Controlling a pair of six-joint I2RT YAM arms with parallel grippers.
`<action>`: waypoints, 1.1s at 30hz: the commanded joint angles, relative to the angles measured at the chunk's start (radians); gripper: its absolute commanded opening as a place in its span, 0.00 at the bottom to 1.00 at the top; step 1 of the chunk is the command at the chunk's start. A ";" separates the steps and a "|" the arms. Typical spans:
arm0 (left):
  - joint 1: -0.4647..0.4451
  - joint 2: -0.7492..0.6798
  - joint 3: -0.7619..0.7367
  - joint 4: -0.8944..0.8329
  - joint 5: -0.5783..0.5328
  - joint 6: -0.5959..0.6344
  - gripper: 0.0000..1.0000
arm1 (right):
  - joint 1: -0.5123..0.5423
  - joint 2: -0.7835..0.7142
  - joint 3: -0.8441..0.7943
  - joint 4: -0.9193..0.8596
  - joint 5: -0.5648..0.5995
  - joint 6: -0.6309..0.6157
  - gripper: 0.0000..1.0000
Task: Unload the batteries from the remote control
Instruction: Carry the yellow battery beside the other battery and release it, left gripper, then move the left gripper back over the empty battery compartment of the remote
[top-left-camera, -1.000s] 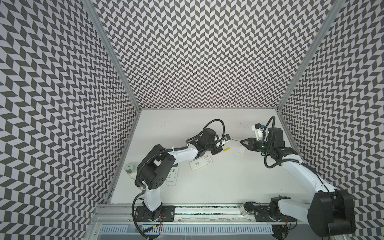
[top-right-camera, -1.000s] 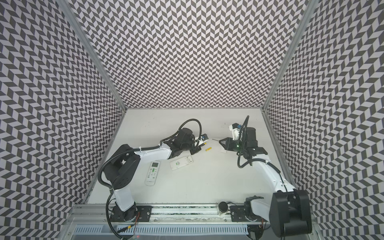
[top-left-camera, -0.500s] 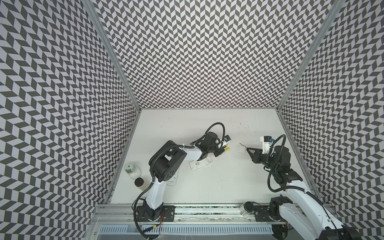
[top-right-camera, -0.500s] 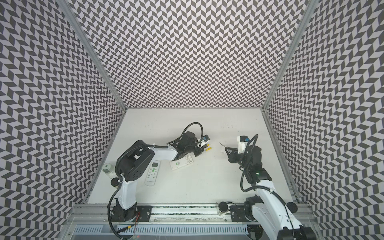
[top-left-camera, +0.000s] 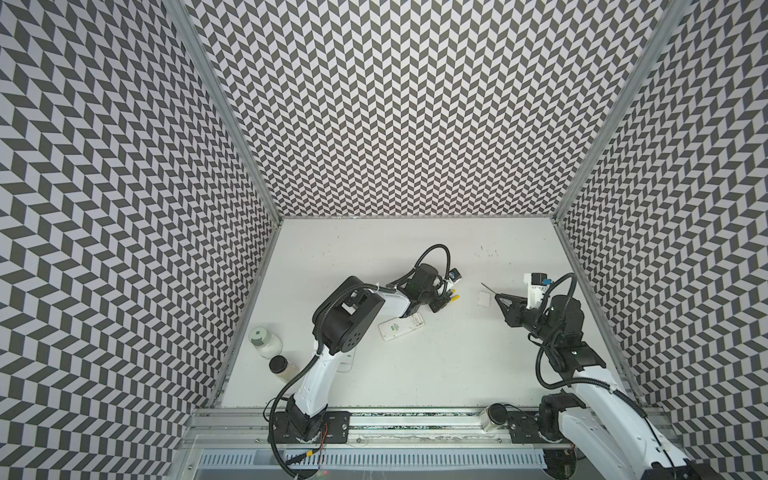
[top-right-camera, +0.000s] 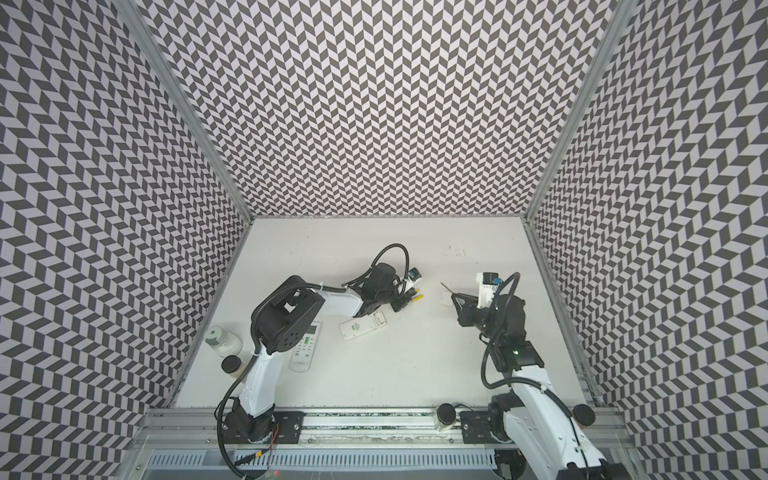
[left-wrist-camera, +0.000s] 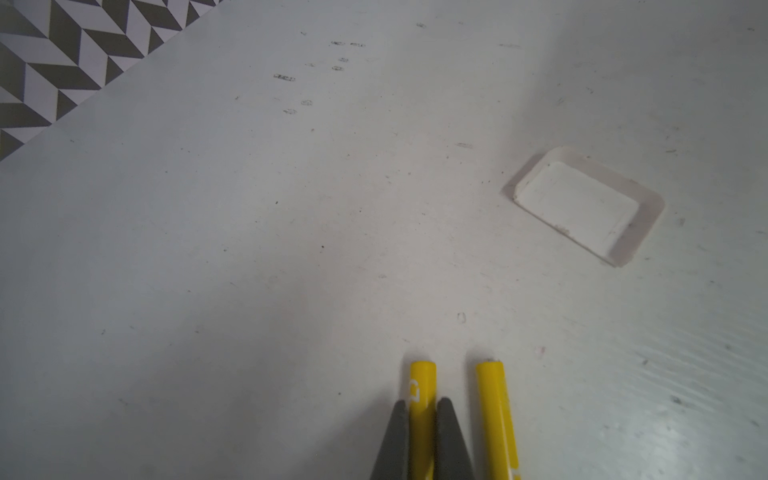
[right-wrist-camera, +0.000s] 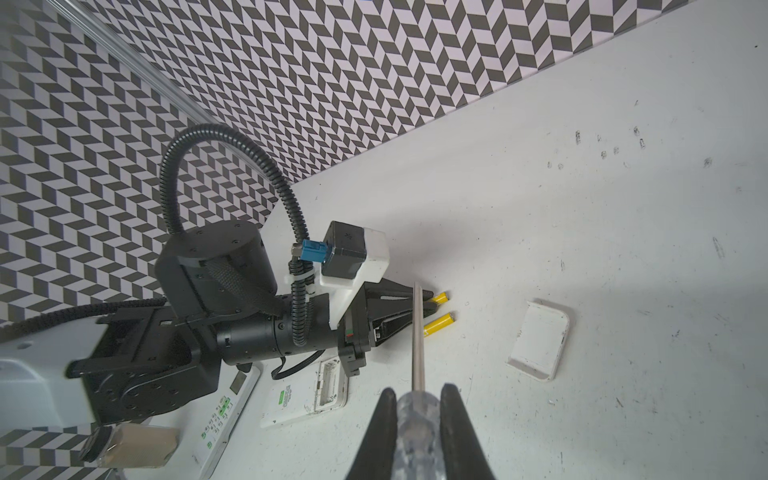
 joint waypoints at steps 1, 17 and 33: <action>0.009 0.006 -0.006 -0.009 -0.003 -0.026 0.12 | -0.001 -0.010 -0.005 0.067 0.006 0.004 0.00; 0.017 -0.035 0.091 -0.150 -0.010 -0.038 0.37 | -0.001 0.026 0.011 0.093 0.040 -0.011 0.00; 0.031 -0.265 0.316 -0.577 0.009 -0.041 0.60 | -0.002 0.365 -0.015 0.417 0.340 0.134 0.00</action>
